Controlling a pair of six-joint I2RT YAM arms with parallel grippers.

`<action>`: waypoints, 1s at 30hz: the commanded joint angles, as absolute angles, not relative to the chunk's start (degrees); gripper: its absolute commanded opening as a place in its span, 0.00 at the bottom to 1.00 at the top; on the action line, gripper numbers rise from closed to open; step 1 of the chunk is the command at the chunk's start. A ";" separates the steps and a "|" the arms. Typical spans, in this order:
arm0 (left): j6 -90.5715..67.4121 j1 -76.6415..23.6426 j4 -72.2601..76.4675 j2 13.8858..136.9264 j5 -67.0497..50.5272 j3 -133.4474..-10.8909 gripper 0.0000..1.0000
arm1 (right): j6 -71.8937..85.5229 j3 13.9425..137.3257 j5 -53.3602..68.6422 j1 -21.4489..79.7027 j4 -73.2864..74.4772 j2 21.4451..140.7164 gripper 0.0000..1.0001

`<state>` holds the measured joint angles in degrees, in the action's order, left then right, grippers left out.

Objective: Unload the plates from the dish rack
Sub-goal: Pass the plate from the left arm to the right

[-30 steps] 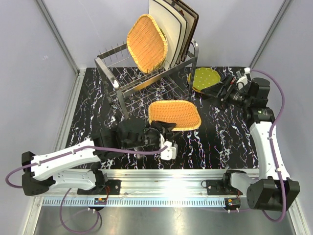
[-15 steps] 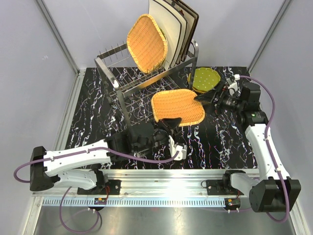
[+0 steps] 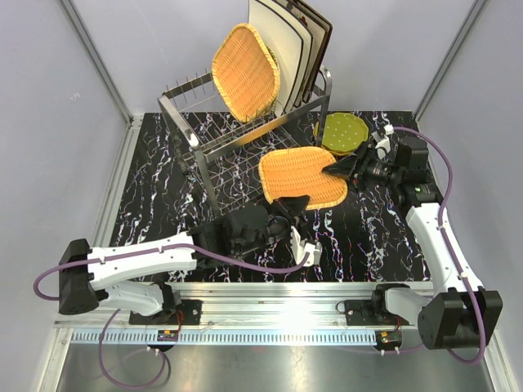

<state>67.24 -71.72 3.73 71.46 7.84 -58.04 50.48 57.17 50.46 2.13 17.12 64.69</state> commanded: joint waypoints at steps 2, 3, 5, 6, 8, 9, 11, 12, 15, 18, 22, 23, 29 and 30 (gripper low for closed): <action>69.52 -72.07 13.71 71.19 9.05 -58.62 0.00 | 50.80 57.13 51.24 2.72 14.59 64.51 0.40; 69.43 -72.07 14.15 71.37 9.05 -58.54 0.00 | 50.80 57.13 51.33 2.72 14.59 64.60 0.32; 69.08 -72.07 14.76 71.46 9.05 -58.19 0.00 | 50.80 56.95 51.33 2.72 14.41 64.51 0.24; 69.00 -72.07 14.94 71.54 9.14 -58.01 0.00 | 50.89 56.95 51.24 2.72 14.41 64.42 0.21; 68.03 -72.07 16.25 71.46 9.32 -57.57 0.00 | 50.89 56.87 51.24 2.72 14.06 64.34 0.09; 67.59 -72.07 16.69 71.46 9.58 -57.13 0.00 | 50.98 56.52 51.24 2.64 13.98 64.16 0.06; 66.45 -72.07 18.27 71.19 9.93 -56.34 0.03 | 51.06 56.34 51.15 2.64 13.54 64.07 0.00; 66.10 -72.16 18.80 71.02 10.11 -56.08 0.11 | 51.15 56.08 51.24 2.55 13.27 64.07 0.00; 63.82 -72.33 20.92 70.58 11.51 -55.02 0.39 | 50.98 55.46 51.50 2.03 11.78 63.81 0.00; 61.62 -73.03 22.58 70.49 12.56 -54.23 0.58 | 50.98 54.59 51.85 0.89 10.55 63.55 0.00; 59.42 -73.83 23.03 70.14 13.44 -53.62 0.99 | 51.33 53.44 52.38 -2.17 9.32 63.89 0.00; 58.54 -73.92 23.20 69.88 13.53 -53.09 0.99 | 51.50 52.74 52.73 -2.81 8.97 64.16 0.00; 54.85 -74.88 23.55 67.86 14.41 -50.72 0.99 | 47.56 51.59 53.53 -6.24 6.42 64.95 0.00; 54.23 -74.88 23.55 67.07 14.68 -50.36 0.99 | 46.68 51.50 53.61 -6.50 6.33 65.21 0.00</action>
